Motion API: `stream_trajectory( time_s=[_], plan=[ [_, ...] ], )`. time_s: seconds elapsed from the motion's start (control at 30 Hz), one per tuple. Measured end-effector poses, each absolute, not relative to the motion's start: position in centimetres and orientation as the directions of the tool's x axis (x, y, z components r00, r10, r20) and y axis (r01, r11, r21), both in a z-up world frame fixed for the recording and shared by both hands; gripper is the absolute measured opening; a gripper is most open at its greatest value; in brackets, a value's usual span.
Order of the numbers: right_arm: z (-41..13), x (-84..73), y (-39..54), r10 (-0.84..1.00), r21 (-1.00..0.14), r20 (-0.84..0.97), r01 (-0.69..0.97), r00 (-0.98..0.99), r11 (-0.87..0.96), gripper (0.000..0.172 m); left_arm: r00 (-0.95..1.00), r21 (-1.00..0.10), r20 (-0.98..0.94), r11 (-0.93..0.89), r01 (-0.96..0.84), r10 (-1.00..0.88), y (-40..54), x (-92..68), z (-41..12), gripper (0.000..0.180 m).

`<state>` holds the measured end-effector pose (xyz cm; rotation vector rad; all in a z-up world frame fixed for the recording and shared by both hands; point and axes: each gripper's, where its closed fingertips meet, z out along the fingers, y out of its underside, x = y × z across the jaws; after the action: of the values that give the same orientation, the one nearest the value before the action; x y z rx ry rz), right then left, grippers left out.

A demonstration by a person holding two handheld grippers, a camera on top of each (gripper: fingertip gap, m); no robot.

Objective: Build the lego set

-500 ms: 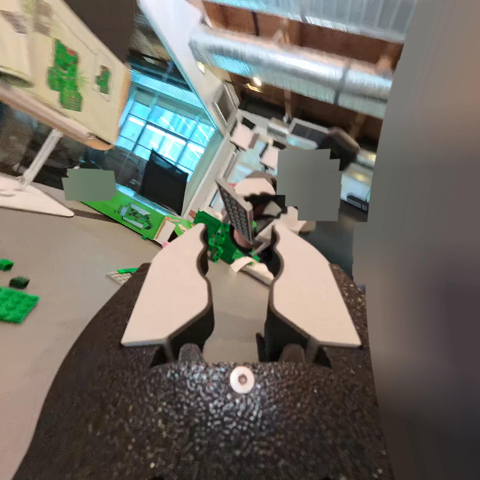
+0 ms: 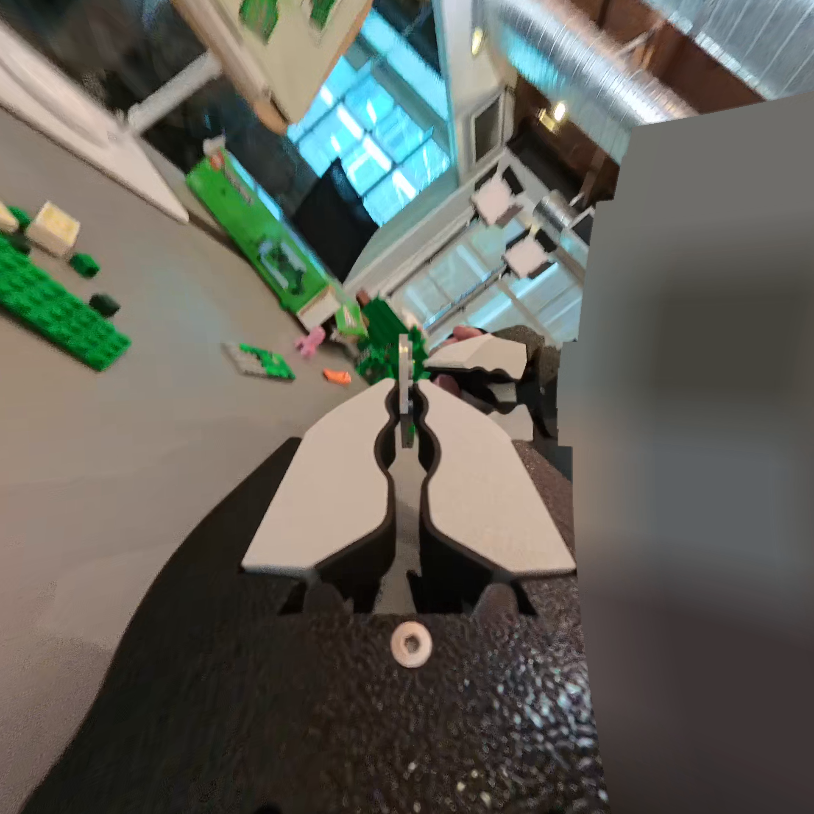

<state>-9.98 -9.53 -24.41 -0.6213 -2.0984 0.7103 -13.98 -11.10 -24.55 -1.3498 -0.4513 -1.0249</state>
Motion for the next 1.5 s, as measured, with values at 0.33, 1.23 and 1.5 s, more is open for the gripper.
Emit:
stream_trajectory(
  time_s=[0.33, 1.23, 1.5],
  plan=[
    [-35.2, -7.1, -6.7, 0.542, -0.519, 0.195, 0.383, -0.817, 0.764, 0.023, 0.293, -0.302, 0.935, -0.881, 0.365, -0.199, -11.6, -11.9, -30.7, 0.004],
    [-30.9, -10.8, -8.1, 0.601, -0.644, 0.214, 0.351, -0.77, 0.68, 0.007, 0.141, -0.2, 0.976, -0.947, 0.251, -0.169, -8.6, -10.9, -32.9, 0.004],
    [-31.2, -11.7, -9.1, 0.586, -0.546, 0.206, 0.405, -0.783, 0.733, 0.007, 0.142, -0.211, 0.974, -0.943, 0.259, -0.178, -8.5, -11.0, -32.9, 0.004]
  ],
)
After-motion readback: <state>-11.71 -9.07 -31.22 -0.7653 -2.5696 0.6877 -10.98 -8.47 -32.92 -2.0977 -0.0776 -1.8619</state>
